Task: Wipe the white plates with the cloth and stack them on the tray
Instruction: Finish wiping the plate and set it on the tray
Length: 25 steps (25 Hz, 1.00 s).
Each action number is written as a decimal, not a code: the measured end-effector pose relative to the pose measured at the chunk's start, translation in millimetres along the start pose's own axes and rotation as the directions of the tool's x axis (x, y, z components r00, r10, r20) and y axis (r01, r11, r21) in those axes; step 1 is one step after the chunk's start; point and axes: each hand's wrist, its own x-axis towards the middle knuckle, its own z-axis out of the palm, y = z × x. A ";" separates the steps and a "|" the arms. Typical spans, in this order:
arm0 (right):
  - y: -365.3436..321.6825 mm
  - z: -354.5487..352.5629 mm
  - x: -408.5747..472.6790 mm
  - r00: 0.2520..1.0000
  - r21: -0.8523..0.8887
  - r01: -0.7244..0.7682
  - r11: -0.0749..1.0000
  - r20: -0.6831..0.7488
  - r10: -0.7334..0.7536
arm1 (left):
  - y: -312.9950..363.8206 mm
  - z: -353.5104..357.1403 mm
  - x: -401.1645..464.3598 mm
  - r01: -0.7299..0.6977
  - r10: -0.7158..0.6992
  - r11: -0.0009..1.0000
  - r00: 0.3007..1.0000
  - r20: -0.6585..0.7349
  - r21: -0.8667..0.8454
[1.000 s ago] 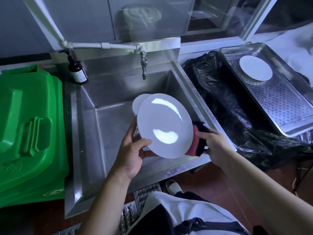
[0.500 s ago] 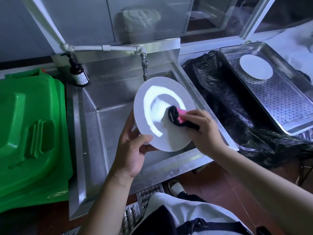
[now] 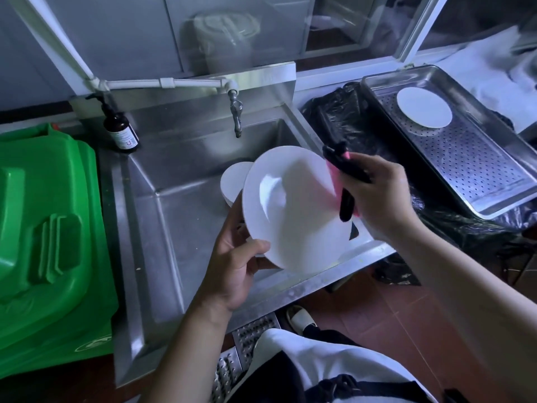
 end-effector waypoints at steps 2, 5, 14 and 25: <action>1.7 17.8 1.8 0.994 -0.149 0.106 0.983 0.016 -0.105 | 0.2 10.6 -3.8 0.005 -0.005 1.000 1.000 0.031 -0.025; -9.2 38.5 -21.5 0.957 -0.078 0.246 0.966 0.181 -0.229 | 3.4 12.8 -7.2 -0.015 0.015 0.999 1.000 0.002 -0.031; -17.7 16.7 -57.3 0.612 0.073 -0.004 0.997 0.789 -0.055 | -4.8 -3.2 -26.9 -0.032 0.025 0.993 0.998 -0.058 -0.112; -20.9 10.2 -18.6 0.998 0.080 0.055 0.995 0.003 -0.056 | -2.7 20.5 -31.4 -0.034 0.036 0.996 0.999 0.019 -0.083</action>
